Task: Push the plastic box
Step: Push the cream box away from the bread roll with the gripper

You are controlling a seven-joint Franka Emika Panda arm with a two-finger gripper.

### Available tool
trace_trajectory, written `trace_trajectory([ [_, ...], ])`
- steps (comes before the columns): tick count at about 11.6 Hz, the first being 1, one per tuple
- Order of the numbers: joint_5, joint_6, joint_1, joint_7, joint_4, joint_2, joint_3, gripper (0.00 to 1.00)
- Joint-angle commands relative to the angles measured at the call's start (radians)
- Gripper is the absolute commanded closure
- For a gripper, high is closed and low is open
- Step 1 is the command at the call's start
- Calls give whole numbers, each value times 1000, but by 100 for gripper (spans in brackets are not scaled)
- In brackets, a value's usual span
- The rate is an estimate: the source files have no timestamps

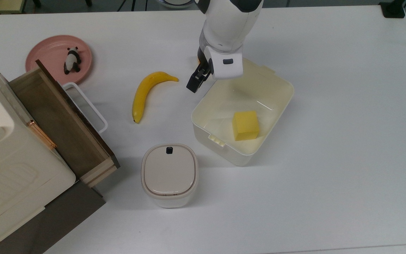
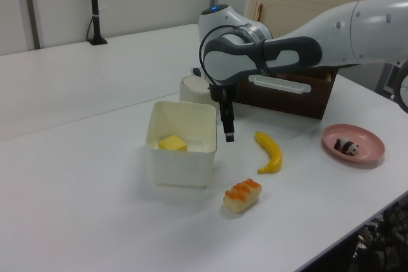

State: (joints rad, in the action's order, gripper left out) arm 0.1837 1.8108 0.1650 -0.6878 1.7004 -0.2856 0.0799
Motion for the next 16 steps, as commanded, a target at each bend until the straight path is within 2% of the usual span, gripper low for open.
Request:
trace_trajectory([
  [1, 7, 30, 19, 59, -13, -24, -9, 0],
  [6, 14, 56, 34, 123, -18, -59, -9, 0],
  [8, 10, 54, 51, 126, -83, -93, -9, 0],
  [12, 5, 53, 54, 142, -103, -105, -9, 0],
  [16, 10, 45, 71, 185, -189, -182, -8, 0],
])
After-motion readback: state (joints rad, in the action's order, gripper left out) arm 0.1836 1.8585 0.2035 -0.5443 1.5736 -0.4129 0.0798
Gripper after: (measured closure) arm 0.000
